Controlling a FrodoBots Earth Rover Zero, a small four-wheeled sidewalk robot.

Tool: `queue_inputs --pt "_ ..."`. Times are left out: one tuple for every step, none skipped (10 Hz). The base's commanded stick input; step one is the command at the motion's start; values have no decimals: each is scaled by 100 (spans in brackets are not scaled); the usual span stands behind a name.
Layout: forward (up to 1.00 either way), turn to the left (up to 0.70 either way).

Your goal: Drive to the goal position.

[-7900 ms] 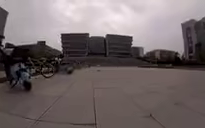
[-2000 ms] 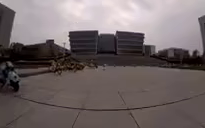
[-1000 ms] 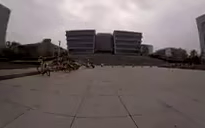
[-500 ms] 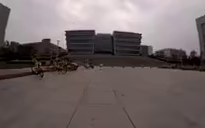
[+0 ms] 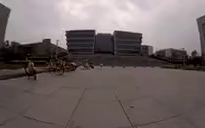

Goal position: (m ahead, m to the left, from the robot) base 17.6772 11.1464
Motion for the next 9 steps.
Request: queue_inputs --pt "100 0" --pt "100 0" --pt "100 0" --pt "100 0" --pt "100 0" --pt "100 0" --pt "100 0" --pt "100 0" --pt "100 0"
